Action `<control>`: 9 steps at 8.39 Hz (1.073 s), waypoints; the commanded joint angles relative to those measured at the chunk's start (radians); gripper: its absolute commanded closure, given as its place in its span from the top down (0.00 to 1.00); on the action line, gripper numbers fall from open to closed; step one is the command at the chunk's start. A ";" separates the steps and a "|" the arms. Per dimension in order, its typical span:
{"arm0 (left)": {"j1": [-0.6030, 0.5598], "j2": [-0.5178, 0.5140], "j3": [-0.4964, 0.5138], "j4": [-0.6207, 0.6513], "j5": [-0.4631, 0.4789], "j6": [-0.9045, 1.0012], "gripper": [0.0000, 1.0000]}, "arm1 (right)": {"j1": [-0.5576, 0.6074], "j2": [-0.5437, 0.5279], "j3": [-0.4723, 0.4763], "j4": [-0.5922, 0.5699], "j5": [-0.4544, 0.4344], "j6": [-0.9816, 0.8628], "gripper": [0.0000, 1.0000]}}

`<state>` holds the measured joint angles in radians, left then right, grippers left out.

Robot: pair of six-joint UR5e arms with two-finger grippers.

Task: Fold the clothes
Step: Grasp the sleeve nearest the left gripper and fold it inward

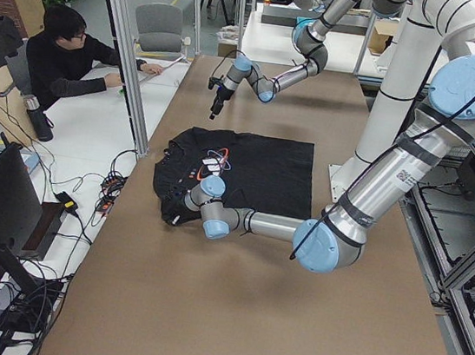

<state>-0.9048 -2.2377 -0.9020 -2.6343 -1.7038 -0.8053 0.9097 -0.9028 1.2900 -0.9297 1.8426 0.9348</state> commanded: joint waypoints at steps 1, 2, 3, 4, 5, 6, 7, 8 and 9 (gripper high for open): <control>0.000 -0.014 0.005 0.003 -0.003 -0.002 0.00 | 0.000 -0.002 0.000 -0.001 -0.003 -0.004 0.94; -0.012 -0.040 0.000 0.013 -0.034 -0.005 0.00 | 0.000 -0.002 0.000 -0.001 -0.003 -0.004 0.94; -0.038 -0.051 -0.023 0.051 -0.080 -0.003 0.00 | 0.000 -0.002 0.000 -0.001 -0.005 -0.004 0.94; -0.043 -0.060 -0.102 0.177 -0.085 -0.012 0.00 | 0.000 -0.002 0.000 -0.001 -0.005 -0.004 0.94; -0.040 -0.071 -0.188 0.295 -0.079 -0.018 0.00 | 0.000 -0.002 0.000 -0.001 -0.005 -0.004 0.94; -0.028 -0.082 -0.228 0.348 -0.041 -0.044 0.00 | 0.000 -0.002 0.000 -0.001 -0.006 -0.004 0.94; 0.033 -0.108 -0.227 0.367 0.027 -0.101 0.00 | 0.000 -0.002 0.000 -0.003 -0.006 -0.005 0.94; 0.106 -0.134 -0.216 0.373 0.130 -0.148 0.00 | 0.000 -0.001 0.000 -0.003 -0.006 -0.007 0.94; 0.148 -0.164 -0.209 0.402 0.191 -0.188 0.00 | 0.000 -0.001 -0.001 -0.003 -0.006 -0.007 0.94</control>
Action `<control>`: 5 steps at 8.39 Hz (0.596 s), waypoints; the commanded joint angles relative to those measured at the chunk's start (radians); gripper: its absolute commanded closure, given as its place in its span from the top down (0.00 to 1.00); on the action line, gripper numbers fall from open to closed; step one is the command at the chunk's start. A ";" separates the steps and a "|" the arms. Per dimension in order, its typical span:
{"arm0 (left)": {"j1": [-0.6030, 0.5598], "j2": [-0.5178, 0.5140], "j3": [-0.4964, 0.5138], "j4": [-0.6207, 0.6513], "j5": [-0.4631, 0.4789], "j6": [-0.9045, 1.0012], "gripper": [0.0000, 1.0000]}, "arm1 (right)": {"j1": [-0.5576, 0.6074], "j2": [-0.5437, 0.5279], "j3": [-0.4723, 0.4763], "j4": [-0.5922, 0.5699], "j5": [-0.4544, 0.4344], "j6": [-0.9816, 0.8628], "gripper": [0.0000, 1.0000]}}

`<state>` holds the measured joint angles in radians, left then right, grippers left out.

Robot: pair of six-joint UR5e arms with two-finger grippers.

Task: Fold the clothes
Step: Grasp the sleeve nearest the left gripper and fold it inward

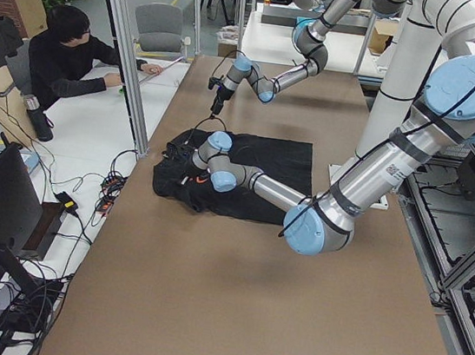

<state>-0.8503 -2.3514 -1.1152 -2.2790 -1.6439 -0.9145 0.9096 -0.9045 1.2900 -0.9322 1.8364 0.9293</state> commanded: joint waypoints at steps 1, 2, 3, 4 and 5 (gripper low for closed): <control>0.118 -0.075 0.008 0.090 0.150 -0.111 0.00 | 0.000 0.001 -0.001 0.000 -0.002 -0.003 0.94; 0.143 -0.095 0.008 0.119 0.185 -0.131 0.00 | 0.000 0.003 -0.001 0.000 -0.002 -0.003 0.94; 0.149 -0.112 0.027 0.122 0.208 -0.142 0.00 | 0.000 0.003 -0.001 0.000 0.000 -0.003 0.94; 0.149 -0.133 0.053 0.122 0.208 -0.142 0.00 | 0.000 0.003 -0.003 0.000 -0.002 -0.003 0.94; 0.149 -0.158 0.073 0.122 0.208 -0.145 0.00 | 0.000 0.004 -0.003 0.000 -0.002 -0.003 0.94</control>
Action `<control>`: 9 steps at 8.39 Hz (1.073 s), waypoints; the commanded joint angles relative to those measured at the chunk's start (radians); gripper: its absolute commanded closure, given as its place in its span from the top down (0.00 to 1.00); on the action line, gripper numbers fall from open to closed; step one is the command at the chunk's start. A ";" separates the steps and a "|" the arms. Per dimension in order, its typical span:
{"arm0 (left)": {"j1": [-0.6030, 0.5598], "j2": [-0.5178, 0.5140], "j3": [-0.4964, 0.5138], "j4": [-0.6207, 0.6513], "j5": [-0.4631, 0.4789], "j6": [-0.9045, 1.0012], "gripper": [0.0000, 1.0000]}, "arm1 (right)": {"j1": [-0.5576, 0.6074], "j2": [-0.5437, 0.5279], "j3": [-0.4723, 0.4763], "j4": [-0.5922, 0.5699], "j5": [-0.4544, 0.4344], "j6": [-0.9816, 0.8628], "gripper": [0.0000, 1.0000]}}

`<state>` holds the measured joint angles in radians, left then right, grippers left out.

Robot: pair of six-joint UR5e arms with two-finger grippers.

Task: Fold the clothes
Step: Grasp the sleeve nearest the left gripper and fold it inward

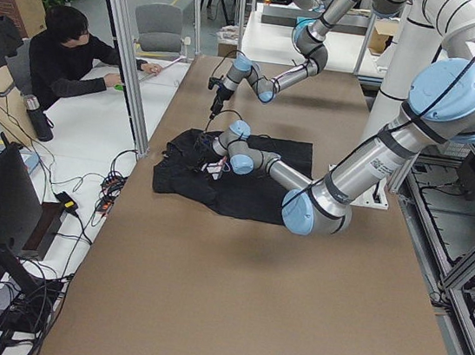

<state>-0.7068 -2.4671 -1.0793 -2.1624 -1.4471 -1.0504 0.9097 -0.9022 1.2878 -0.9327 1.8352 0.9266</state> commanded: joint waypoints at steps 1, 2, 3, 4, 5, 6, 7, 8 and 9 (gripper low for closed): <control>0.006 -0.049 0.047 0.006 0.011 -0.017 0.00 | 0.000 0.002 -0.001 0.000 -0.001 0.000 0.94; 0.003 -0.049 0.048 0.004 0.011 -0.020 0.00 | 0.000 0.002 -0.001 0.000 -0.001 0.000 0.94; 0.001 -0.049 0.048 0.003 0.008 -0.020 0.00 | 0.000 0.002 -0.001 0.000 -0.001 0.000 0.94; 0.000 -0.049 0.048 0.001 0.007 -0.017 0.20 | 0.000 0.002 -0.001 0.000 -0.001 0.000 0.94; -0.005 -0.049 0.048 -0.002 0.007 -0.010 0.67 | 0.000 0.002 -0.001 0.000 -0.001 -0.002 0.94; -0.008 -0.052 0.041 -0.007 0.002 -0.010 0.94 | 0.000 0.002 -0.001 0.000 0.001 -0.014 0.94; -0.023 -0.082 0.036 -0.005 -0.018 -0.008 0.94 | 0.000 0.002 -0.001 0.000 0.001 -0.012 0.94; -0.046 -0.088 0.019 -0.007 -0.079 -0.008 0.94 | 0.000 0.000 0.002 0.000 0.003 -0.011 0.94; -0.100 -0.069 -0.025 -0.010 -0.193 -0.005 0.94 | 0.000 0.003 0.011 0.000 0.007 -0.002 0.94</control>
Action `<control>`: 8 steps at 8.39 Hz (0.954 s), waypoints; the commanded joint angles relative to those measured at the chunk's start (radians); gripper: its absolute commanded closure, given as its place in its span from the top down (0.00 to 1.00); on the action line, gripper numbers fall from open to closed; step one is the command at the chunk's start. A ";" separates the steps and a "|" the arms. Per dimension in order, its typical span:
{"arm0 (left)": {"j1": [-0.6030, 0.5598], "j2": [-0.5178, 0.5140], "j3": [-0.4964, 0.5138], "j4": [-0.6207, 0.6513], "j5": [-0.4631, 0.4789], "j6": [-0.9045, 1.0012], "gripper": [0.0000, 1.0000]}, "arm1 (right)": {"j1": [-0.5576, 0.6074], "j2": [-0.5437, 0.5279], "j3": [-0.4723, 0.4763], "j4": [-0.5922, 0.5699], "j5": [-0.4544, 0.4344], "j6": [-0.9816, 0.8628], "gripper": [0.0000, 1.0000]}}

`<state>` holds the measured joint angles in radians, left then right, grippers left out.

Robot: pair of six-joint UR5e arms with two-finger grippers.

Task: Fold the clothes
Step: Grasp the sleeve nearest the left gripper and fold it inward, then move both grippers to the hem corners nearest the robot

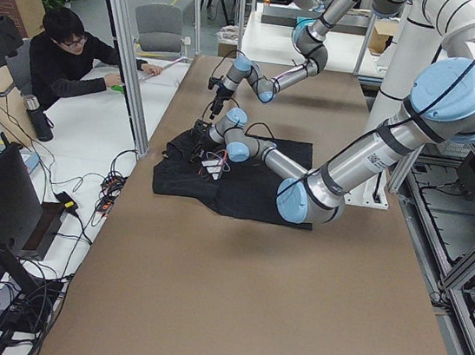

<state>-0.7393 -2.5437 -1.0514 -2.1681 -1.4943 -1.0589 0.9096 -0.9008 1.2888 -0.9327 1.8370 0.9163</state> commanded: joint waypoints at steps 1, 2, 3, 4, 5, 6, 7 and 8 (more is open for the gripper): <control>-0.119 0.105 -0.159 -0.009 -0.282 0.004 0.94 | 0.002 -0.003 0.027 0.000 0.031 0.013 0.94; -0.150 0.232 -0.308 -0.010 -0.385 -0.007 0.94 | 0.006 -0.025 0.052 0.002 0.118 0.016 0.94; -0.155 0.358 -0.458 -0.009 -0.444 -0.016 0.94 | 0.008 -0.071 0.131 -0.006 0.163 0.033 0.94; -0.155 0.449 -0.575 0.001 -0.463 -0.045 0.94 | 0.008 -0.140 0.226 -0.011 0.212 0.096 0.94; -0.150 0.524 -0.652 0.001 -0.466 -0.105 0.95 | 0.008 -0.194 0.277 -0.012 0.252 0.101 0.94; -0.146 0.577 -0.701 -0.007 -0.480 -0.143 0.94 | 0.000 -0.266 0.352 -0.012 0.271 0.102 0.94; -0.140 0.627 -0.735 -0.012 -0.477 -0.163 0.95 | -0.006 -0.341 0.421 -0.012 0.290 0.102 0.94; -0.118 0.676 -0.766 -0.013 -0.475 -0.162 0.95 | -0.006 -0.399 0.466 -0.026 0.347 0.119 0.94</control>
<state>-0.8822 -1.9676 -1.7426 -2.1756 -1.9666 -1.1944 0.9088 -1.1761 1.6446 -0.9454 2.1077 1.0159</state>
